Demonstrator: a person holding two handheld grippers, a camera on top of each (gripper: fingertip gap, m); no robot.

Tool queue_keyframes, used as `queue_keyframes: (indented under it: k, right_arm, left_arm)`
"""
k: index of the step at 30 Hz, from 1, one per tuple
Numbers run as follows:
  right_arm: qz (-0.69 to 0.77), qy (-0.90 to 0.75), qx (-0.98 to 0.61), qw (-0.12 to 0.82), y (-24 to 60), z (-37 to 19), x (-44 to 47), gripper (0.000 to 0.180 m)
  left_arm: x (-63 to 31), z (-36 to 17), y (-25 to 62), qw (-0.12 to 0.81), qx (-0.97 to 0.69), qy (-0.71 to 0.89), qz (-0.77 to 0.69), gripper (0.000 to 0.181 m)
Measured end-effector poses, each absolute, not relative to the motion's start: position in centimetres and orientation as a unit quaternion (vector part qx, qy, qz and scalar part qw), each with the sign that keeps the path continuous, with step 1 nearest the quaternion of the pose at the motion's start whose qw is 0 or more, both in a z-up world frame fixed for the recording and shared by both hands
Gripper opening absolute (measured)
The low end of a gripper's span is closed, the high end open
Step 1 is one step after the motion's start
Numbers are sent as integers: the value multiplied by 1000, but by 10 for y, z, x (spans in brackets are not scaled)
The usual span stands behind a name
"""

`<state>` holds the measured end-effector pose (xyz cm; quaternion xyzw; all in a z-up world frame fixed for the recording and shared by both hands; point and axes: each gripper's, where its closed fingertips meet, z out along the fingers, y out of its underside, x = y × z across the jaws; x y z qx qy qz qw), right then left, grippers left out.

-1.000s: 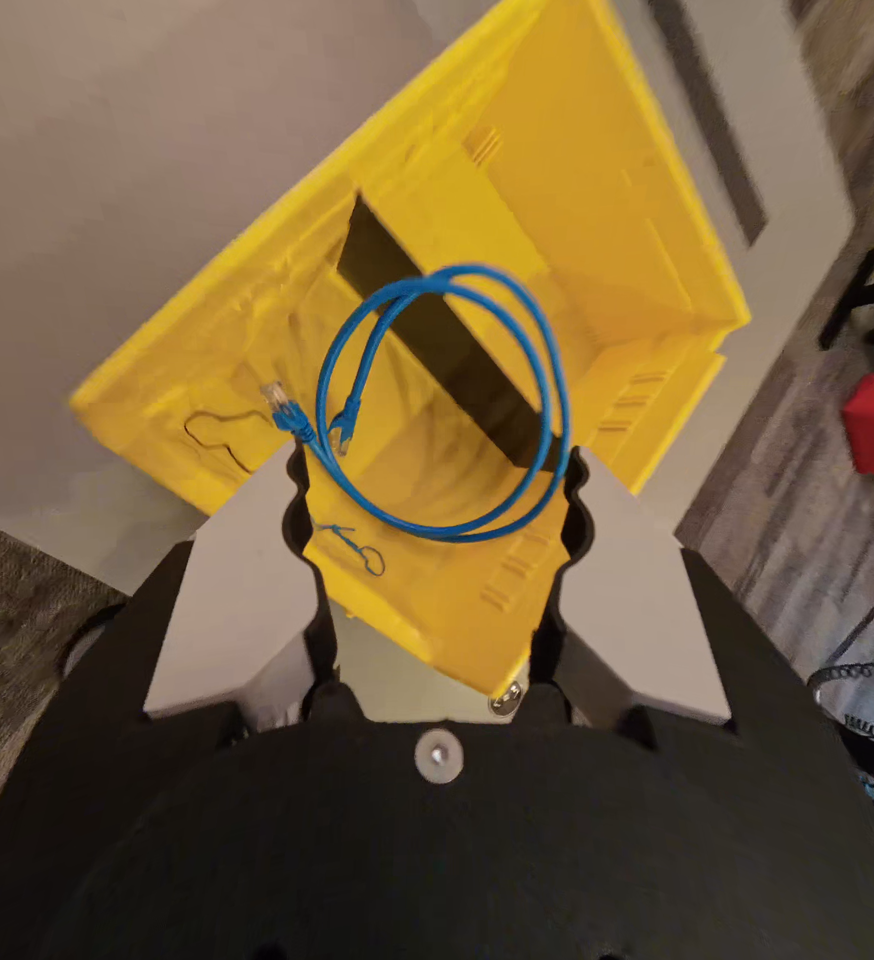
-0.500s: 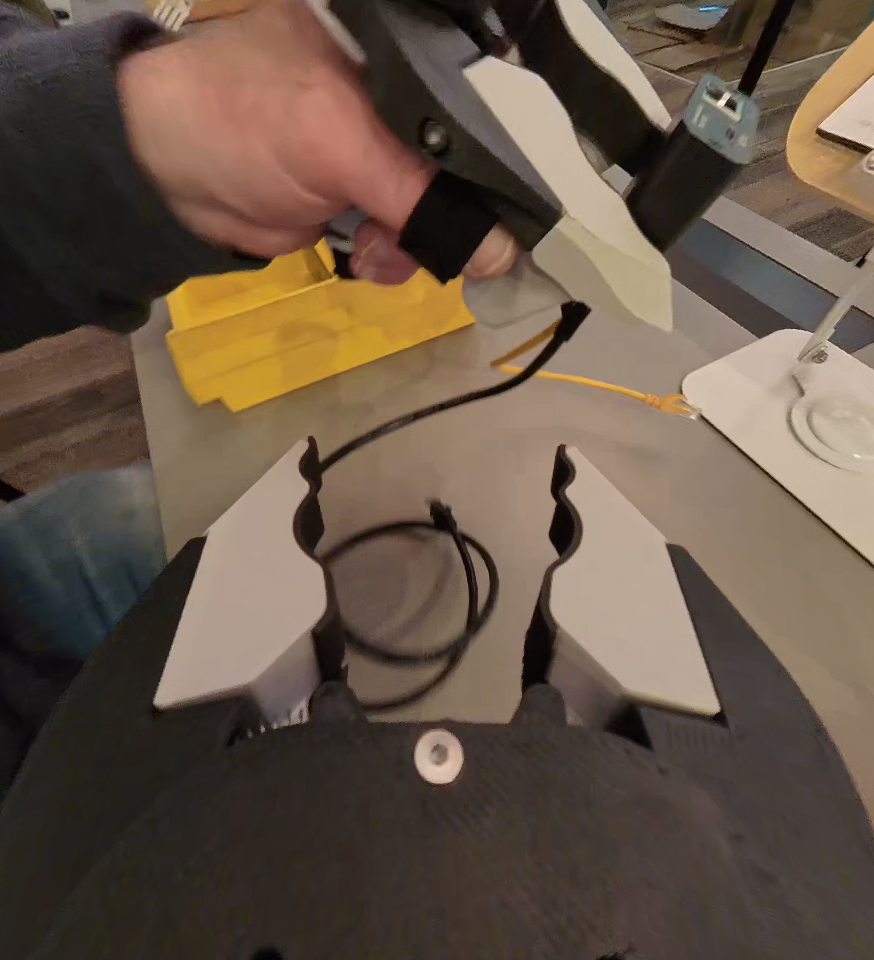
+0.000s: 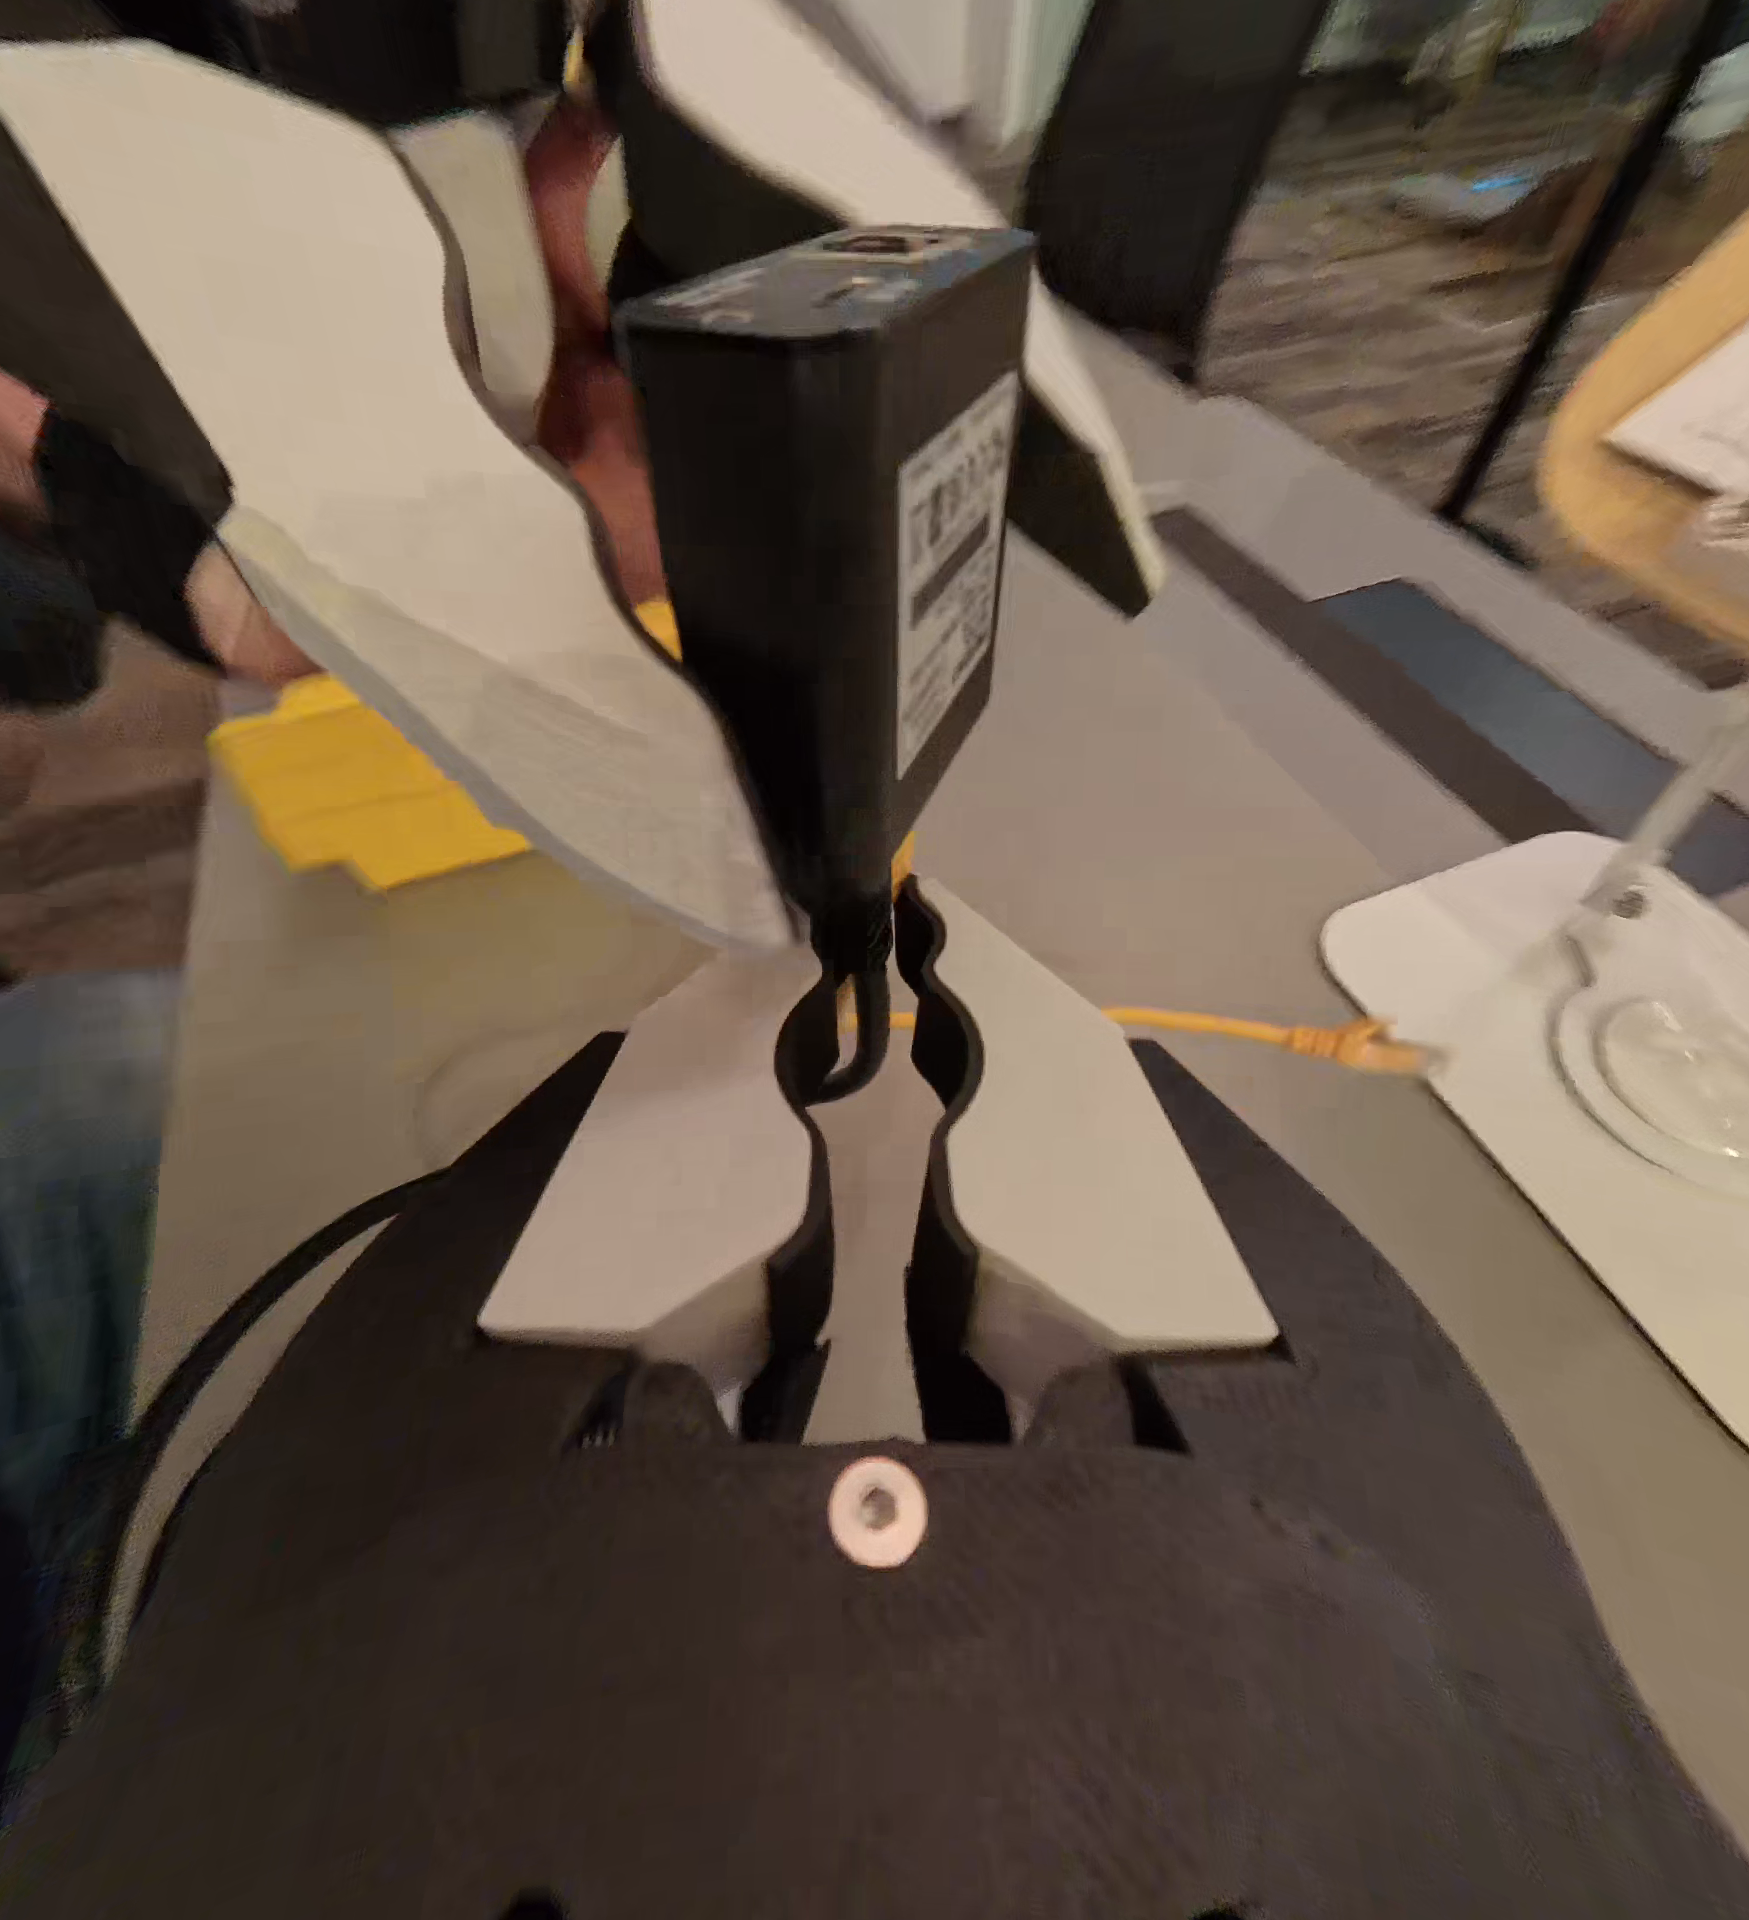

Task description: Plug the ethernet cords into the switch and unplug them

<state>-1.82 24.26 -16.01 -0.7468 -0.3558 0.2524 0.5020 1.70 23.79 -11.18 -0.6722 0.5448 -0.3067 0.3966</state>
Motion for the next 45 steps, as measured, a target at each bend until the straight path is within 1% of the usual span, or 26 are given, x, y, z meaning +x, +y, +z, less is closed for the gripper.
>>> queue_keyframes:
  k: [1, 3, 6, 8, 9, 10, 12, 15, 17, 20, 23, 25, 26, 28, 29, 32, 35, 38, 40, 42, 44, 45]
  right_arm:
    - [257, -384, -750, 474, 236, -163, -19, 5]
    - [260, -457, -751, 398, 218, -172, -20, 5]
    - [278, -557, -726, 294, 189, -178, -19, 6]
    - [266, -602, -711, 248, 181, -181, -15, 5]
    - [255, -617, -707, 234, 181, -182, -13, 12]
    - [232, -625, -708, 235, 188, -184, -10, 18]
    - [199, -602, -725, 268, 208, -178, -7, 31]
    - [130, -566, -742, 335, 226, -158, 0, 50]
    - [57, -570, -727, 379, 225, -148, 1, 69]
    - [-36, -560, -709, 427, 218, -146, -4, 73]
    - [-133, -514, -695, 484, 236, -150, -6, 69]
    - [-214, -498, -663, 517, 250, -146, 0, 31]
    - [-236, -497, -651, 523, 253, -145, 3, 16]
    - [-199, -514, -652, 521, 248, -148, 0, 13]
    - [-180, -524, -657, 512, 245, -149, -1, 11]
    - [-143, -569, -659, 471, 235, -153, 0, 10]
    - [-83, -614, -656, 431, 223, -155, 1, 10]
    - [-48, -668, -636, 384, 209, -158, 0, 10]
    - [-33, -693, -622, 363, 200, -158, -2, 10]
    - [-29, -708, -615, 345, 195, -157, -5, 9]
    - [-36, -720, -612, 326, 192, -160, -5, 9]
    - [-43, -726, -611, 314, 191, -162, -4, 9]
  left_arm:
    - [11, -111, 237, 399, -660, 564, -296, 76]
    - [1, -107, 231, 406, -626, 608, -271, 82]
    - [-7, -112, 210, 373, -580, 680, -249, 69]
    - [-9, -119, 191, 338, -564, 708, -260, 33]
    - [-8, -120, 192, 345, -570, 703, -251, 31]
    - [-9, -120, 193, 349, -582, 692, -249, 25]
    - [-10, -116, 207, 374, -618, 644, -254, 24]
    - [-18, -116, 227, 380, -678, 546, -314, 24]
    - [-24, -113, 238, 381, -705, 475, -363, 24]
    - [-28, -100, 243, 385, -713, 381, -446, 24]
    - [-23, -89, 231, 374, -696, 336, -513, 23]
    - [-21, -92, 225, 372, -699, 323, -518, 23]
    - [-21, -95, 223, 375, -700, 324, -514, 23]
    - [-24, -98, 218, 382, -687, 347, -511, 26]
    - [-27, -98, 215, 390, -676, 367, -506, 31]
    - [-34, -97, 214, 451, -643, 447, -429, 72]
    - [-32, -100, 202, 491, -594, 539, -341, 93]
    - [-23, -109, 184, 484, -563, 596, -306, 92]
    - [-18, -118, 178, 468, -564, 609, -303, 88]
    - [-16, -122, 178, 468, -569, 604, -304, 78]
    - [-15, -122, 175, 468, -570, 597, -317, 77]
    - [-15, -120, 175, 473, -568, 593, -319, 81]
